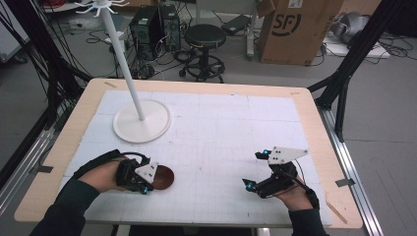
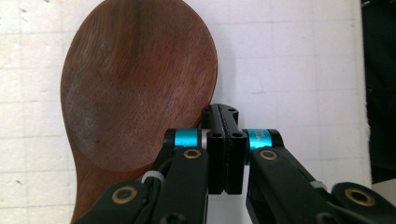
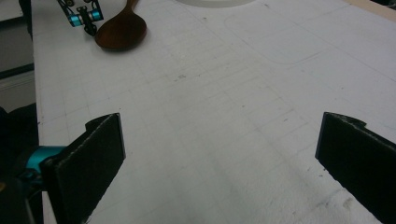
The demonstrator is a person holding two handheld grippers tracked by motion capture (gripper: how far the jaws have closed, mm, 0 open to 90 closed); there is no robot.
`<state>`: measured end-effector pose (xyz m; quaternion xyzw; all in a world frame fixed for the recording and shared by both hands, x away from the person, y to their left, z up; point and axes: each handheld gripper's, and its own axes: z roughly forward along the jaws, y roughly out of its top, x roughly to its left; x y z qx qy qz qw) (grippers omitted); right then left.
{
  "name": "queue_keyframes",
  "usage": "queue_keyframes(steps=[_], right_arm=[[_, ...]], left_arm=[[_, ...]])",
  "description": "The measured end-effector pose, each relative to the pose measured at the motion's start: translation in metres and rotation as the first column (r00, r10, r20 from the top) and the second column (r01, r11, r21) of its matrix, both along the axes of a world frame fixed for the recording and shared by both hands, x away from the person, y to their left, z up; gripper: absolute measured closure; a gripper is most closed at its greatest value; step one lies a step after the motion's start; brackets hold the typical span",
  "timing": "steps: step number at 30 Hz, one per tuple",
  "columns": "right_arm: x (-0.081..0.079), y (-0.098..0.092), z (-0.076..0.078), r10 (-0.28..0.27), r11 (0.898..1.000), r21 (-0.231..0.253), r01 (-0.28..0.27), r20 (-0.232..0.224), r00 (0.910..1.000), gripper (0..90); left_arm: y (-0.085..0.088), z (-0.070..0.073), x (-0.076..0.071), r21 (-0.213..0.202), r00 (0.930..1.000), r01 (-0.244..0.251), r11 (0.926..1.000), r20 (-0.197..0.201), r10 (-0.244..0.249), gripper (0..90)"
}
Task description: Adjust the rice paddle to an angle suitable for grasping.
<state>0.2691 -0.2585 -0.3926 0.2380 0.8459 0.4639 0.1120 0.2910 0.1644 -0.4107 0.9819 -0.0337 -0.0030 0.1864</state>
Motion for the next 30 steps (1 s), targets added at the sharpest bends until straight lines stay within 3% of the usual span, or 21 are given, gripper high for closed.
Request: queue_keyframes(steps=[7, 17, 30], right_arm=[[0.000, 0.001, 0.000, 0.004, 1.000, 0.001, -0.004, -0.005, 1.0000, 0.2], [0.001, 0.000, 0.000, 0.004, 1.000, 0.001, -0.004, -0.004, 1.0000, 0.2], [0.001, -0.003, -0.002, 0.001, 1.000, 0.002, -0.001, -0.007, 1.0000, 0.2]], left_arm=[[-0.007, 0.001, 0.012, -0.013, 0.9988, -0.048, 0.9988, -0.007, 0.048, 89.8], [-0.021, 0.002, 0.023, 0.013, 0.9971, -0.076, 0.9970, 0.003, 0.076, 89.8], [-0.024, 0.004, 0.034, -0.002, 0.9913, -0.129, 0.9916, 0.022, 0.129, 89.6]])
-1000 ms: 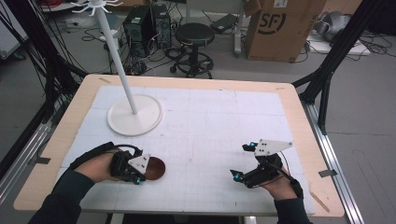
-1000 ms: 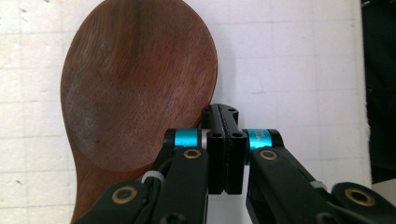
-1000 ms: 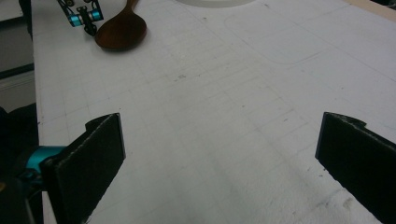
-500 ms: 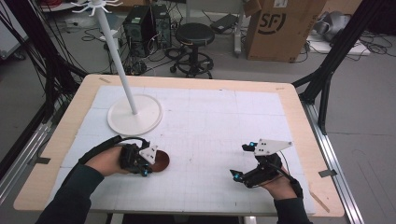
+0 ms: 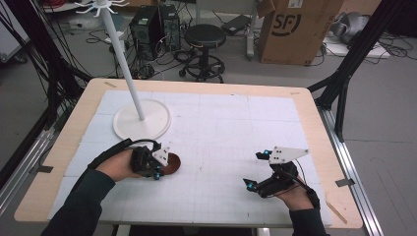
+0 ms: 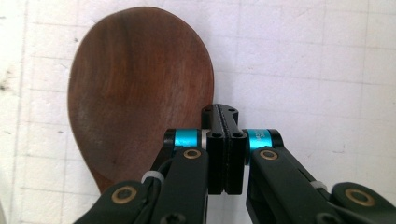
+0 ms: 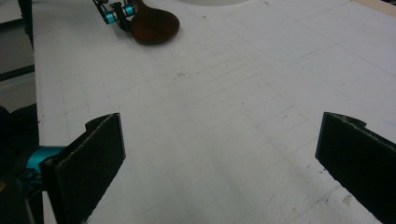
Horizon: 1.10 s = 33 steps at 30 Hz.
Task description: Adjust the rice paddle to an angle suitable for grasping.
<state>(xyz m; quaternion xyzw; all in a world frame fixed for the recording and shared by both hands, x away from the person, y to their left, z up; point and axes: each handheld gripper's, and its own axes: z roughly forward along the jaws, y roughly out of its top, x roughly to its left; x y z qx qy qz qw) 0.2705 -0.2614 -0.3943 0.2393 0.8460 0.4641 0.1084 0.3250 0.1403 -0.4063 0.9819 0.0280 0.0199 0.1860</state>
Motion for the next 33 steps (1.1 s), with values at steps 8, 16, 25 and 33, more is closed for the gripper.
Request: queue_keyframes(steps=[8, 16, 25, 33], right_arm=[[0.000, 0.000, -0.001, 0.000, 1.000, 0.001, 0.000, -0.010, 1.0000, 0.2], [0.000, 0.001, -0.002, 0.011, 1.000, -0.002, -0.011, -0.010, 0.9999, 0.2], [0.000, 0.000, -0.003, 0.015, 1.000, -0.004, -0.015, -0.015, 0.9998, 0.2], [0.000, -0.002, -0.004, 0.018, 1.000, -0.003, -0.019, -0.020, 0.9996, 0.2]], left_arm=[[0.022, 0.015, 0.003, -0.055, 0.9995, -0.033, 0.9979, -0.001, 0.033, 70.8], [0.031, 0.025, 0.005, -0.005, 0.9972, -0.059, 0.9982, 0.045, 0.059, 55.6], [0.037, 0.033, 0.017, 0.058, 0.9958, -0.075, 0.9955, 0.058, 0.071, 52.5], [0.030, 0.029, 0.025, 0.171, 0.9973, -0.047, 0.9841, 0.064, 0.037, 48.0]])
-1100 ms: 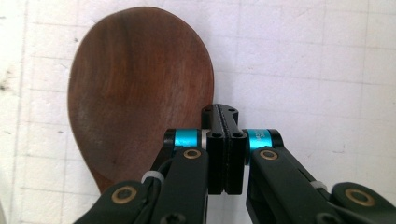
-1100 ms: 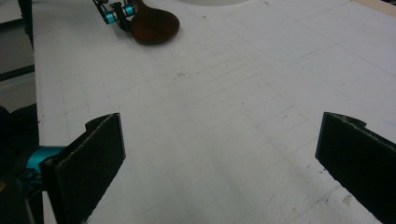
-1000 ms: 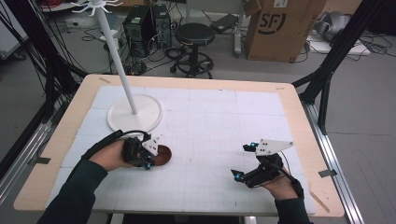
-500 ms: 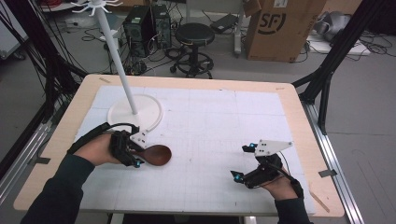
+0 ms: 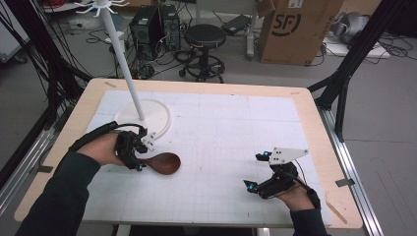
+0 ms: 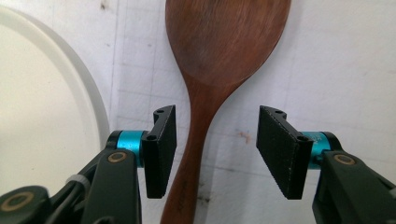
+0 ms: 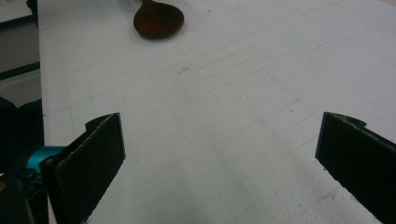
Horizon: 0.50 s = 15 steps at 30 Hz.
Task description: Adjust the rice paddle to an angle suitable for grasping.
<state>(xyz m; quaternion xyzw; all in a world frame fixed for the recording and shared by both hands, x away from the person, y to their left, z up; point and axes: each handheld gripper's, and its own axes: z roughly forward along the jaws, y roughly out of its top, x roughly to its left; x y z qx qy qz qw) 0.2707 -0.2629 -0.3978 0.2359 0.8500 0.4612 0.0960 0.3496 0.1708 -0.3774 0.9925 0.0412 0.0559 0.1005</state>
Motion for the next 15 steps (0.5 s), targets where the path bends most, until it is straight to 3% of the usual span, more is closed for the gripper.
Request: queue_keyframes(steps=[8, 15], right_arm=[[0.000, 0.001, -0.001, 0.008, 1.000, -0.004, -0.008, -0.004, 1.0000, 0.2], [0.000, 0.001, -0.002, 0.010, 1.000, -0.006, -0.010, -0.007, 0.9999, 0.2]], left_arm=[[-0.004, -0.009, 0.005, 0.094, 1.0000, 0.003, 0.9956, -0.006, -0.002, 46.1], [-0.011, -0.015, 0.010, 0.133, 0.9998, 0.011, 0.9911, -0.015, -0.009, 48.5]])
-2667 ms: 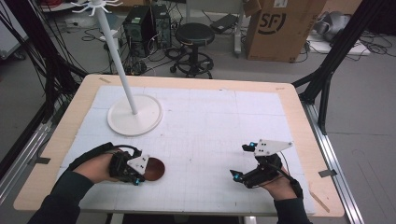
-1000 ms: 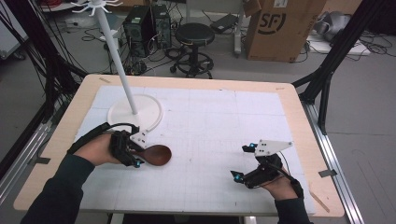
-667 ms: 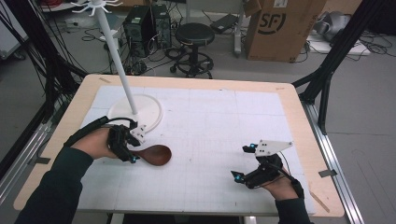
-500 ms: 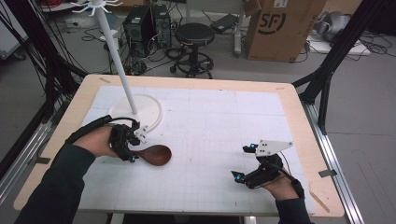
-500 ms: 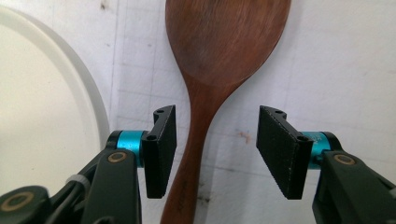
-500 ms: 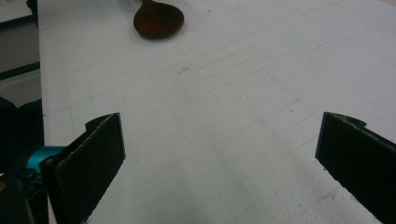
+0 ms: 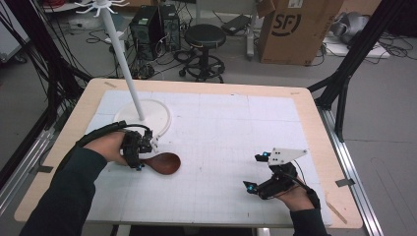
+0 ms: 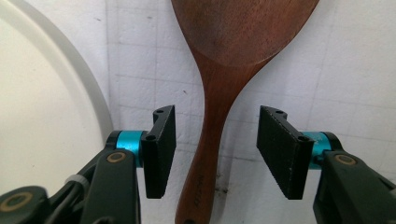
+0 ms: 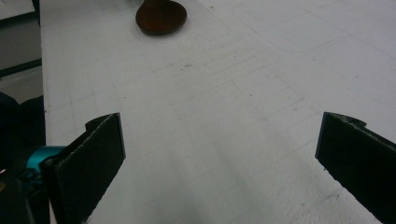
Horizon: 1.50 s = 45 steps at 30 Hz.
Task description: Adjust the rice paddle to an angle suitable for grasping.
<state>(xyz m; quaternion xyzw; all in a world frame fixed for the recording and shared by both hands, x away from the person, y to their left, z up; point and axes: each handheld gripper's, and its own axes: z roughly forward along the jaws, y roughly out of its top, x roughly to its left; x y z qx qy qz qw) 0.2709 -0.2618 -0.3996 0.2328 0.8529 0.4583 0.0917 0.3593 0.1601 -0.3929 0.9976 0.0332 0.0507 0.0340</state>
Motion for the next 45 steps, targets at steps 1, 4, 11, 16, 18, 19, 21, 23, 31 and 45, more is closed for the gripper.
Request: queue_keyframes(steps=[1, 4, 11, 16, 18, 19, 21, 23, 31, 45], right_arm=[[0.000, 0.000, 0.000, 0.001, 1.000, 0.000, -0.001, -0.001, 1.0000, 0.2], [0.000, 0.000, 0.000, -0.001, 1.000, 0.000, 0.001, -0.003, 1.0000, 0.2], [0.000, 0.000, -0.001, 0.001, 1.000, -0.004, -0.001, -0.006, 1.0000, 0.2], [0.000, 0.000, -0.001, 0.005, 1.000, -0.006, -0.005, -0.005, 1.0000, 0.2], [0.000, 0.000, -0.001, 0.004, 1.000, -0.005, -0.004, -0.006, 1.0000, 0.2], [0.000, 0.000, -0.001, 0.004, 1.000, -0.006, -0.004, -0.008, 1.0000, 0.2], [0.000, 0.000, -0.001, 0.005, 1.000, -0.005, -0.005, -0.006, 1.0000, 0.2], [0.000, 0.000, -0.001, 0.006, 1.000, -0.005, -0.006, -0.003, 1.0000, 0.2], [0.000, 0.000, -0.002, 0.004, 1.000, -0.007, -0.004, -0.009, 1.0000, 0.2], [0.001, -0.002, -0.002, 0.001, 1.000, -0.006, -0.001, -0.008, 1.0000, 0.2]], left_arm=[[-0.001, -0.001, 0.000, 0.008, 1.0000, 0.001, 1.0000, -0.004, -0.001, 49.0], [-0.003, -0.004, 0.001, 0.032, 0.9998, 0.013, 0.9994, -0.012, -0.013, 50.2], [-0.003, -0.009, 0.004, 0.055, 0.9996, 0.019, 0.9983, -0.023, -0.018, 57.0], [-0.004, -0.009, 0.005, 0.059, 0.9988, 0.043, 0.9973, -0.027, -0.042, 62.9], [-0.006, -0.011, 0.005, 0.072, 0.9985, 0.049, 0.9962, -0.029, -0.047, 63.4], [-0.006, -0.012, 0.005, 0.081, 0.9984, 0.051, 0.9954, -0.028, -0.049, 63.7], [-0.008, -0.014, 0.005, 0.093, 0.9982, 0.055, 0.9942, -0.027, -0.053, 64.6], [-0.009, -0.015, 0.006, 0.098, 0.9983, 0.053, 0.9937, -0.030, -0.050, 65.5], [-0.009, -0.016, 0.007, 0.103, 0.9975, 0.058, 0.9930, -0.047, -0.054, 73.2], [-0.008, -0.015, 0.007, 0.084, 0.9955, 0.074, 0.9938, -0.066, -0.068, 77.9]])
